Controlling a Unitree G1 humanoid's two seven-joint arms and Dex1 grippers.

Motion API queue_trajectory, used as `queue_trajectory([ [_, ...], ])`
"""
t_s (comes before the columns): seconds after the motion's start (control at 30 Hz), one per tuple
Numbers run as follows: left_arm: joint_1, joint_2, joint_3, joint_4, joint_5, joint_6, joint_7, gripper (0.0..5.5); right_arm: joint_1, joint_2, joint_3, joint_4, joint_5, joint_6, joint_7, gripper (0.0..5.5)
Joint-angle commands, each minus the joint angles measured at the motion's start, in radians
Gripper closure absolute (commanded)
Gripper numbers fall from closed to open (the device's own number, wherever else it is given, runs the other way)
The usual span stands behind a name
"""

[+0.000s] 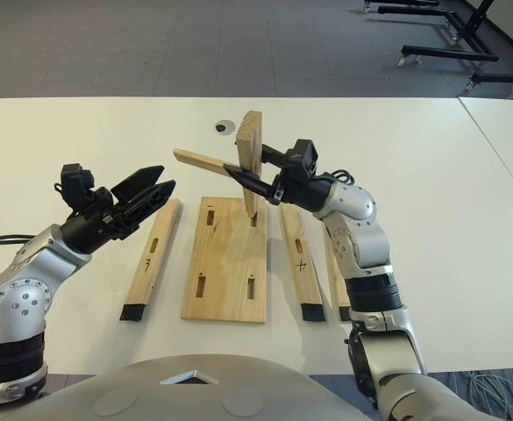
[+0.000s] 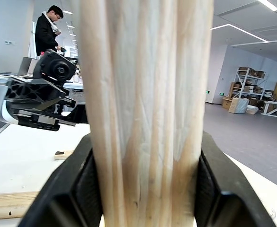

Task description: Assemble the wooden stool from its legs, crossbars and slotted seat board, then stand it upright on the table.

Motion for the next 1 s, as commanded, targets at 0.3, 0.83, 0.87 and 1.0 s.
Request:
queue_trajectory([
  [0.3, -0.025, 0.036, 0.004, 0.035, 0.011, 0.008, -0.018, 1.91, 0.04, -0.069, -0.006, 0.057, 0.011, 0.019, 0.078, 3.45],
  [0.83, -0.016, 0.054, 0.005, 0.055, 0.018, 0.004, -0.042, 1.91, 0.026, -0.123, -0.051, 0.062, 0.102, 0.082, 0.14, 3.45],
  [0.87, -0.019, 0.053, 0.003, 0.059, 0.02, 0.003, -0.043, 1.91, 0.022, -0.127, -0.056, 0.067, 0.102, 0.083, 0.144, 3.45],
  [1.0, -0.024, 0.05, -0.001, 0.065, 0.028, 0.0, -0.048, 1.91, -0.001, -0.139, -0.068, 0.078, 0.103, 0.087, 0.157, 3.45],
])
